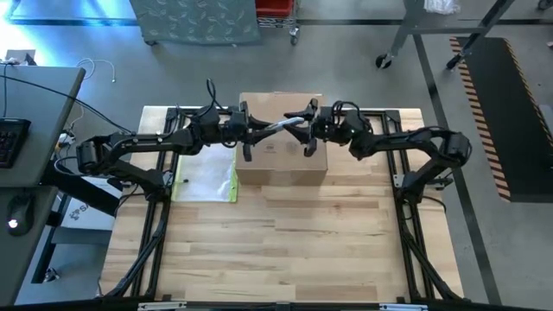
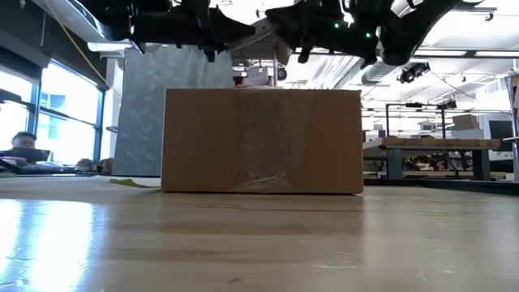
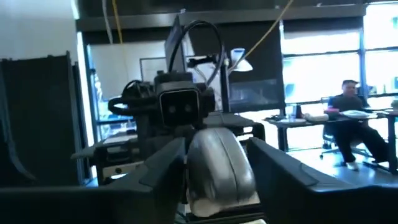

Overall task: Unpack boxes
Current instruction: Open the cardboard box using the silver cutter

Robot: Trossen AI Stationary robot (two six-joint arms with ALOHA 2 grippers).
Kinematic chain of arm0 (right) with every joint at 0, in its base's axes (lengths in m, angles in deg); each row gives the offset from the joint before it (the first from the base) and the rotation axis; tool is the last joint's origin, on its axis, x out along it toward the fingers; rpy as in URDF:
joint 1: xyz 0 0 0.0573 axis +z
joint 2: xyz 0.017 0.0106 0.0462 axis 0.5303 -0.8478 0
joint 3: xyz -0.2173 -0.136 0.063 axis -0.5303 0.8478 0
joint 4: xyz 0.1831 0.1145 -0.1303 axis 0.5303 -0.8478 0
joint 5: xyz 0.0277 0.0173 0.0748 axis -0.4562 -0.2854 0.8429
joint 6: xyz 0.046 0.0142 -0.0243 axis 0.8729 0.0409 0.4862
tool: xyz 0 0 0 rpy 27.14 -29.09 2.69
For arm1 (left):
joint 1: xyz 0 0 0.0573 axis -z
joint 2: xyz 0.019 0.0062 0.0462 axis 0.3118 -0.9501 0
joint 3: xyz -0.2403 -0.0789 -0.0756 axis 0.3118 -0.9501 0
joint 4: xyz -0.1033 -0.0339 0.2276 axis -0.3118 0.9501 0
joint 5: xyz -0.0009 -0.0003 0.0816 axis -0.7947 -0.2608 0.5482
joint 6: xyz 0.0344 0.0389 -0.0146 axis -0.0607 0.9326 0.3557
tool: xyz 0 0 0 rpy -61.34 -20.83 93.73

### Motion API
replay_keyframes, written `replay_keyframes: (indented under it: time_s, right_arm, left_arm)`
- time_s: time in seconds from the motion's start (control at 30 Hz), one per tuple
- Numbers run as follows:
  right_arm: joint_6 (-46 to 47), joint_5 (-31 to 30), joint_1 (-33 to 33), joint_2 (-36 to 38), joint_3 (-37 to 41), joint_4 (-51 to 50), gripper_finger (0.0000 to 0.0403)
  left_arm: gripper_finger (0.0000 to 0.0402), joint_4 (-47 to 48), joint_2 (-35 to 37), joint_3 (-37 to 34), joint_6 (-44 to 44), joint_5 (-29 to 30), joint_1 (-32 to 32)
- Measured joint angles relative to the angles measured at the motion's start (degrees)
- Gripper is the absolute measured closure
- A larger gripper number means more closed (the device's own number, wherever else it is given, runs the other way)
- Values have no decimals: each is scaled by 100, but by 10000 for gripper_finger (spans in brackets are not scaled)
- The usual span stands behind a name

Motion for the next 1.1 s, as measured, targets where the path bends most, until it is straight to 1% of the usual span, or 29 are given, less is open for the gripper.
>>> replay_keyframes:
  time_s: [0.17, 0.27, 0.33, 0.47, 0.57, 0.67, 0.73, 0.8, 0.9, 1.1]
  right_arm:
    - [-200, 195, 0, 8, -324, -790, 341]
    - [-444, 94, 0, 16, -412, -1064, 342]
    - [-449, -12, -30, 6, -440, -1198, 342]
    - [-423, -6, -319, 34, -642, -1652, 342]
    - [-404, -19, -590, 42, -801, -2114, 342]
    - [-679, 83, -804, 33, -956, -2516, 342]
    - [-884, 153, -922, 33, -1081, -2635, 342]
    - [-1026, 184, -1034, 35, -1169, -2705, 342]
    - [-1090, 394, -1148, 35, -1244, -2718, 342]
    - [-1162, 880, -1180, 39, -1269, -2718, 342]
  left_arm:
    - [339, 38, 0, -4, -52, 60, 27]
    - [308, 128, 0, -4, -9, 196, 16]
    - [284, 312, 46, -4, 7, 185, -48]
    - [243, 1054, 434, 11, 14, 195, -293]
    - [223, 1650, 774, 11, 230, 247, -506]
    - [216, 2089, 1036, 11, 599, 376, -747]
    - [216, 2110, 1084, 11, 742, 395, -905]
    - [216, 2078, 1077, 9, 748, 413, -1045]
    - [216, 2007, 1073, 9, 758, 440, -1172]
    - [216, 2019, 1071, 9, 459, 522, -1223]
